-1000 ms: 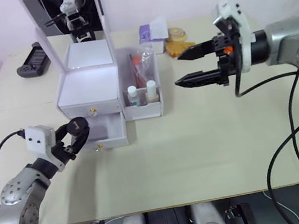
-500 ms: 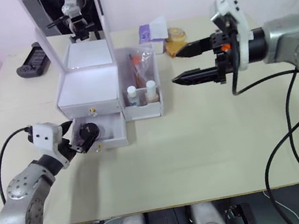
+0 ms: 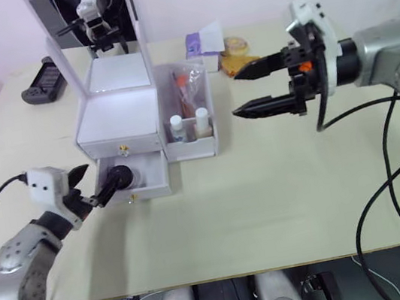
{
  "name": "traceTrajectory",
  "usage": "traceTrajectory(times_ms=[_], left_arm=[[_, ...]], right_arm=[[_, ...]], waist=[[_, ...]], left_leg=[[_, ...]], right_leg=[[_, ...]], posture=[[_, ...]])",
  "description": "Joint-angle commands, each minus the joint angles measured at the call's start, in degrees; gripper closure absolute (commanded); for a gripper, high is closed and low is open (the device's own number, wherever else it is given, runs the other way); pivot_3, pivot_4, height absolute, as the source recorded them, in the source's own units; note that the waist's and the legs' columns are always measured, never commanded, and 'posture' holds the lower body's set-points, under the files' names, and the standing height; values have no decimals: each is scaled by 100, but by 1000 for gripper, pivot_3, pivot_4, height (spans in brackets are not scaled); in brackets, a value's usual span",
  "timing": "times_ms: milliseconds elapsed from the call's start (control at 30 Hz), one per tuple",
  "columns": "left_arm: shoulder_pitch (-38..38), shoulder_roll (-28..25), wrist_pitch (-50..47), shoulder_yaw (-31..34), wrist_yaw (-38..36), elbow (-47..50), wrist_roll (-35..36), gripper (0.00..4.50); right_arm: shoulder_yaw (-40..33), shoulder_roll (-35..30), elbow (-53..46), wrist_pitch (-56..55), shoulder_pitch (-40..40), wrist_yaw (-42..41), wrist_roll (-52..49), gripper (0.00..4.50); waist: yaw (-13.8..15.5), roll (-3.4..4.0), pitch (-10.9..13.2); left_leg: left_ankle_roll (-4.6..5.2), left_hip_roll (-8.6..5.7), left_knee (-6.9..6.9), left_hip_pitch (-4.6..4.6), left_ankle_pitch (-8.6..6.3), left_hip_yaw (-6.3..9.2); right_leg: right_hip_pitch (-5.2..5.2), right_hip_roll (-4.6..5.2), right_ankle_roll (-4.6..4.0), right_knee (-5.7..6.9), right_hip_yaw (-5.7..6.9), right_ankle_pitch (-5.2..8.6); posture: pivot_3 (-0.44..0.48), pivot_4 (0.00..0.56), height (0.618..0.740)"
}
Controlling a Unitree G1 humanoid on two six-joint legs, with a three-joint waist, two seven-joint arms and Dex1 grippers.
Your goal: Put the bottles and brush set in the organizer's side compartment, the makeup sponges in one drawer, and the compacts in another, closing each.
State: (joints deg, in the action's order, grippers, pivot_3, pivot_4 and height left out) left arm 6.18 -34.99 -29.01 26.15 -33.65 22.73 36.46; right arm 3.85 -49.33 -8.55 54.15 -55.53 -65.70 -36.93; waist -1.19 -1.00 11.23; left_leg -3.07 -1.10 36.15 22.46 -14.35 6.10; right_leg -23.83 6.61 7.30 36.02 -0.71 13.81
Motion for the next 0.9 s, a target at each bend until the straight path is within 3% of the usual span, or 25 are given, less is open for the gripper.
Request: traceTrajectory(times_ms=[33,267,500,733,900], left_arm=[[383,-291,-105,893,-474,374,629,26],[1533,-557,228,1961,-1082,64,389,26],[2858,-187,1091,3050,-1812,-1292,37,26],[3269,83,1494,3515,-1954,-1913,182,26],[3258,-28,1628,3572,-1972,-2200,122,26]], right_arm=[[-1,21,54,-339,-97,-240,73,0],[259,290,356,-820,-215,-602,297,0],[472,464,1076,-1870,-100,-1085,838,0],[376,322,1566,-2335,189,-1349,1153,0],[205,91,1518,-2354,497,-1390,1209,0]], waist=[[1,0,0],[6,1,1],[-27,0,1],[48,-5,0],[21,-5,-1]], left_leg=[[0,0,0,0,0,0],[0,2,0,0,0,-3],[-1,3,-5,3,-1,-13],[-2,4,0,7,-1,-15],[-3,3,-5,9,-2,-17]], right_leg=[[0,0,0,1,0,0],[-4,-1,-20,0,-1,11],[-7,2,-23,-12,-4,13],[-7,7,-27,-21,-4,14],[-6,8,-26,-34,-4,14]], posture=[[0,150,740],[0,150,740],[0,150,740],[0,150,740],[0,150,740]])
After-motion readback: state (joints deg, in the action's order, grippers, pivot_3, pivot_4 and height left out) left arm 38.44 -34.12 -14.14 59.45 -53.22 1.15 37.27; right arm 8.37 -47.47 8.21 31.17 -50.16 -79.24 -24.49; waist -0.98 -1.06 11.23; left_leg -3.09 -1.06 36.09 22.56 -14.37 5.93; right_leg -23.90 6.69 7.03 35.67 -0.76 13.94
